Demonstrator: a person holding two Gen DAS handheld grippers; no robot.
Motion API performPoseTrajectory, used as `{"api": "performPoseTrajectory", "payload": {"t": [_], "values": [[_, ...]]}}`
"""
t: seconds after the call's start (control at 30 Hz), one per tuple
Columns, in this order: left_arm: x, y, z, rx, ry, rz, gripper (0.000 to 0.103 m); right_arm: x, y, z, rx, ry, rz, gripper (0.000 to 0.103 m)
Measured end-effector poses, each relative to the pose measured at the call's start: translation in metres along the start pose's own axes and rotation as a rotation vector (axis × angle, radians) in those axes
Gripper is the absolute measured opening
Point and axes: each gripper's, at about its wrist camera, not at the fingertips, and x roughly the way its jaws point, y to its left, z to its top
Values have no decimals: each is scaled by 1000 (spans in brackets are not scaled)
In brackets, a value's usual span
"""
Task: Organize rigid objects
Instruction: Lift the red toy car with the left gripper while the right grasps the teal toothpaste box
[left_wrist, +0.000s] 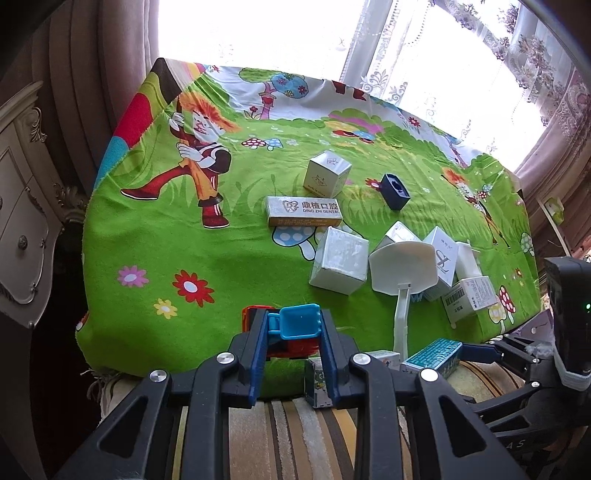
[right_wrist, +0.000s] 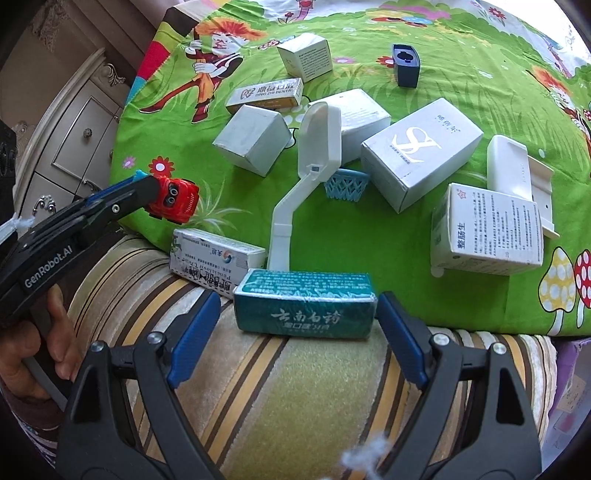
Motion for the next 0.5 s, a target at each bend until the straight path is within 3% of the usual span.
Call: {"api": "performPoseTrajectory", "payload": {"t": [0.03, 0.27, 0.5], "values": [[-2, 0, 0, -2, -5, -2, 28, 1, 0, 0, -2, 4, -3, 75], [-17, -6, -2, -12, -33, -10, 28, -9, -3, -10, 3, -45, 28, 76], [-31, -33, -8, 12, -46, -46, 28, -46, -12, -23, 33, -135, 31, 76]]}}
